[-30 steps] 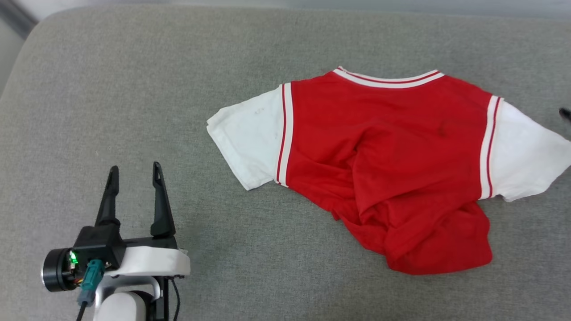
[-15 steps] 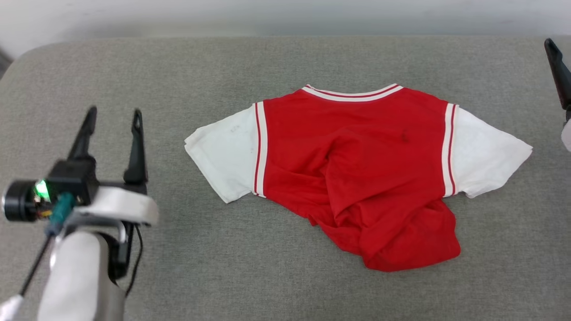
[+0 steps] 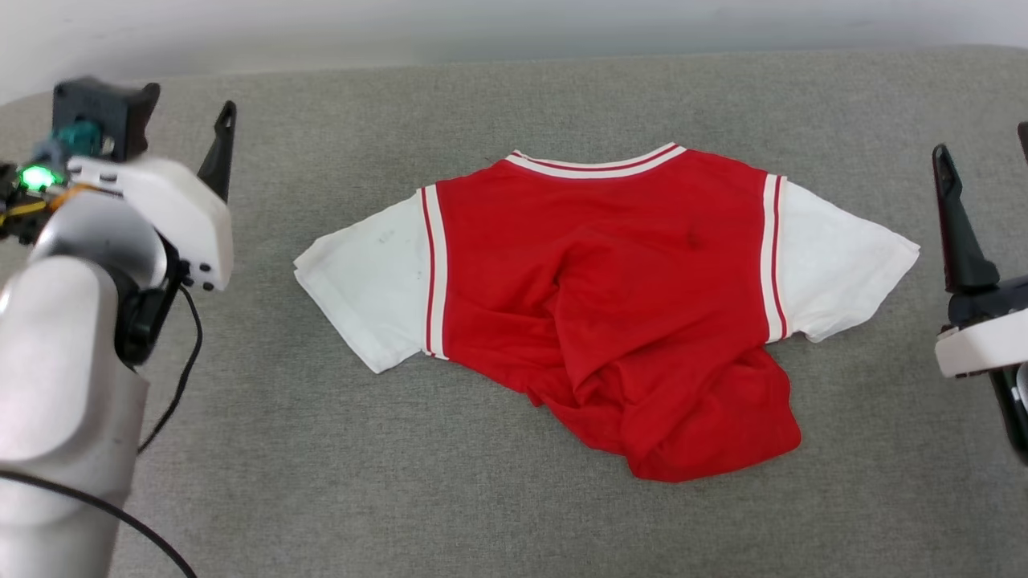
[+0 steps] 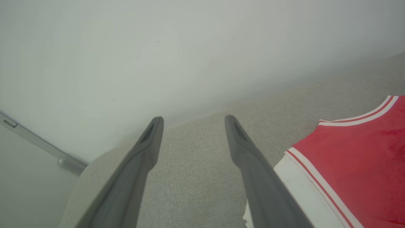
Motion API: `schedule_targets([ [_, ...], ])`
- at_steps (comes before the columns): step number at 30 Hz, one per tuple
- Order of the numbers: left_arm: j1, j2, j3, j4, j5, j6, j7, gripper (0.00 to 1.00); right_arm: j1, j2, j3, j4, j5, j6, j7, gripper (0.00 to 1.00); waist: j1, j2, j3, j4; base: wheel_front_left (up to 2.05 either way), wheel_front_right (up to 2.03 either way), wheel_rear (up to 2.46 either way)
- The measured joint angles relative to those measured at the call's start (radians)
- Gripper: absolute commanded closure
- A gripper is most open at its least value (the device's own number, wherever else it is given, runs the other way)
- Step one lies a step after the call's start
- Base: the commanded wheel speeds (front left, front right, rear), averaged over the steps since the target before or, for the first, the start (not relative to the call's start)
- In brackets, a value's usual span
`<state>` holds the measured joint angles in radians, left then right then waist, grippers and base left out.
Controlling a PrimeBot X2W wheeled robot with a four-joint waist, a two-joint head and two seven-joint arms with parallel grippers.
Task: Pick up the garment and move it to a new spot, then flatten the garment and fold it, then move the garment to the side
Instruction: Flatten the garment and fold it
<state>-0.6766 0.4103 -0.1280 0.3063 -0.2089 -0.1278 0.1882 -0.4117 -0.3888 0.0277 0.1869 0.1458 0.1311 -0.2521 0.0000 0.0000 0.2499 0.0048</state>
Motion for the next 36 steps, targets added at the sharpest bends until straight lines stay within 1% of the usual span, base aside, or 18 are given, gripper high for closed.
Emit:
schedule_targets([
  [3,-0.066,0.072,-0.125,0.013,-0.109,-0.001,0.155,0.0,0.046,0.03,-0.018,-0.067,-0.017,0.0,0.029,0.0,0.0,0.0,0.011,-0.009,0.0,0.0,0.0],
  [6,-0.134,0.135,-0.224,0.012,-0.234,-0.001,0.295,0.0,0.073,0.053,-0.031,-0.119,-0.024,0.0,0.046,0.0,0.0,0.0,0.029,-0.015,0.0,0.0,0.0],
  [10,-0.207,0.187,-0.336,0.02,-0.397,-0.001,0.486,0.0,0.091,0.07,-0.041,-0.161,-0.028,0.0,0.056,0.0,0.0001,0.0,0.055,-0.022,0.0,0.0,0.0],
  [12,-0.239,0.211,-0.373,0.034,-0.456,-0.001,0.562,0.0,0.091,0.074,-0.041,-0.174,-0.032,0.0,0.058,0.0,0.0001,0.0,0.069,-0.025,0.0,0.0,0.0],
  [15,-0.272,0.229,-0.422,0.065,-0.528,-0.001,0.681,0.0,0.09,0.077,-0.037,-0.186,-0.033,0.0,0.061,0.0,0.0,0.0,0.091,-0.033,0.0,0.0,0.0],
  [17,-0.294,0.238,-0.454,0.073,-0.555,-0.001,0.728,0.0,0.088,0.078,-0.035,-0.19,-0.033,0.0,0.065,0.0,0.0,0.0,0.108,-0.039,0.0,0.0,0.0],
  [20,-0.327,0.24,-0.473,0.096,-0.602,-0.001,0.771,0.0,0.078,0.081,-0.027,-0.195,-0.037,0.0,0.068,0.0,0.0001,0.0,0.137,-0.049,0.0,0.0,0.0],
  [23,-0.34,0.249,-0.512,0.124,-0.619,-0.001,0.818,0.0,0.06,0.085,-0.018,-0.197,-0.038,0.0,0.068,0.0,0.0,0.0001,0.167,-0.061,0.0,0.0,0.0],
  [28,-0.35,0.246,-0.544,0.182,-0.653,-0.001,0.839,0.0,0.036,0.085,-0.009,-0.188,-0.042,0.0,0.068,0.0,0.0,0.0,0.21,-0.081,0.0,0.0,0.0],
  [32,-0.353,0.262,-0.591,0.185,-0.662,-0.001,0.843,0.0,0.021,0.081,-0.011,-0.173,-0.043,0.0,0.064,0.0,0.0,0.0,0.228,-0.094,0.0,0.0,0.0],
  [33,-0.353,0.266,-0.601,0.185,-0.67,-0.001,0.84,0.15,0.02,0.077,-0.012,-0.171,-0.042,0.0,0.064,0.0,0.0,0.0,0.229,-0.095,0.0,0.0,0.0],
  [34,-0.354,0.266,-0.609,0.184,-0.676,-0.001,0.833,0.99,0.019,0.072,-0.017,-0.169,-0.042,0.0,0.063,0.0,0.0,0.0,0.229,-0.093,0.0,0.0,0.0],
  [36,-0.356,0.269,-0.632,0.177,-0.686,-0.001,0.817,1.0,0.006,0.06,-0.03,-0.172,-0.044,0.0,0.064,0.0,0.0,0.0,0.225,-0.088,0.0,0.0,0.0],
])
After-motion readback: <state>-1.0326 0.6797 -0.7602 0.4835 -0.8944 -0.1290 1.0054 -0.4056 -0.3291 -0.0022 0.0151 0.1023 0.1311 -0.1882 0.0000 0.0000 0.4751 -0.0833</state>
